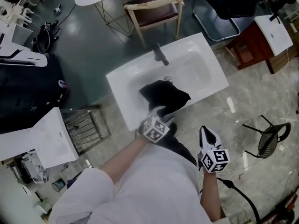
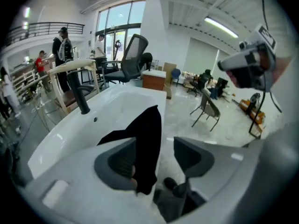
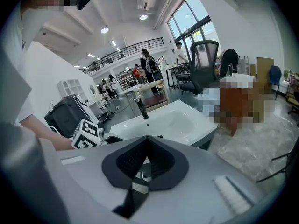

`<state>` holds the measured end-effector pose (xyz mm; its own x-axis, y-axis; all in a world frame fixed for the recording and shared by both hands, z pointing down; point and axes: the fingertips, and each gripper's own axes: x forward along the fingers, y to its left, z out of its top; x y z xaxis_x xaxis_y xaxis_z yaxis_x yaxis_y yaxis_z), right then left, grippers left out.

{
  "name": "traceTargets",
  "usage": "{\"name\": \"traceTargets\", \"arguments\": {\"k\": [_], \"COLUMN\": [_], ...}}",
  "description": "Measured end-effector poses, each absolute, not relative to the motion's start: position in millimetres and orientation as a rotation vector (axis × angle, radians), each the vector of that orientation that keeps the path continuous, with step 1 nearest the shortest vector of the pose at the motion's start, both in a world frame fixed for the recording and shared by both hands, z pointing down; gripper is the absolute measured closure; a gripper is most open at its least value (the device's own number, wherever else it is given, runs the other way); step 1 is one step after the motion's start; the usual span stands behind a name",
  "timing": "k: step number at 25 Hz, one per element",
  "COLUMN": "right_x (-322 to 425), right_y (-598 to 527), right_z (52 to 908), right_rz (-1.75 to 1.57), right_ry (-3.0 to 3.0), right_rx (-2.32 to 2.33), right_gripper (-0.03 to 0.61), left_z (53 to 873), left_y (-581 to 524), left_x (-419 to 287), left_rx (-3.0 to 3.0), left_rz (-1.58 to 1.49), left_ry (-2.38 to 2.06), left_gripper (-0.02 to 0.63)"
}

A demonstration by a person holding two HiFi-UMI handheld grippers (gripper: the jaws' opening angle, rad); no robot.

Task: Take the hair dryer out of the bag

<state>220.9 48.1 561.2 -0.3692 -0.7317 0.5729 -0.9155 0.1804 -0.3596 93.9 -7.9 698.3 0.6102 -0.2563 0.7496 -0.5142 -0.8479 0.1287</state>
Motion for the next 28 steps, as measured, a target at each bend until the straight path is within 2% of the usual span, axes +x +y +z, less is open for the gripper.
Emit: {"name": "traceTargets", "arguments": {"k": [5, 6, 8, 12, 14, 28], "right_x": [227.7, 228.5, 230.6, 232.5, 230.2, 183.9], "right_y": [44.0, 43.2, 41.5, 36.8, 33.6, -7.9], "right_z": [570.3, 571.8, 574.9, 578.9, 581.2, 612.0], "right_rz": [1.008, 1.015, 1.030, 1.052, 1.054, 1.055], "right_ry": [-2.143, -2.136, -2.123, -2.111, -2.114, -2.192], "right_rx": [1.611, 1.614, 1.621, 1.627, 1.617, 1.348], "right_gripper": [0.574, 0.574, 0.574, 0.574, 0.574, 0.574], "left_z": [739.8, 743.9, 747.8, 743.7, 736.9, 701.8], "left_y": [-19.6, -23.4, -30.4, -33.0, -34.2, -79.6], "left_x": [96.8, 95.4, 93.1, 95.2, 95.2, 61.8], "left_rx": [2.504, 2.502, 2.497, 2.484, 2.466, 2.284], "left_rz": [1.288, 1.311, 1.328, 1.279, 1.219, 0.874], "left_ry": [-0.599, -0.610, -0.627, -0.598, -0.611, -0.748], "left_gripper": [0.359, 0.379, 0.460, 0.508, 0.595, 0.601]}}
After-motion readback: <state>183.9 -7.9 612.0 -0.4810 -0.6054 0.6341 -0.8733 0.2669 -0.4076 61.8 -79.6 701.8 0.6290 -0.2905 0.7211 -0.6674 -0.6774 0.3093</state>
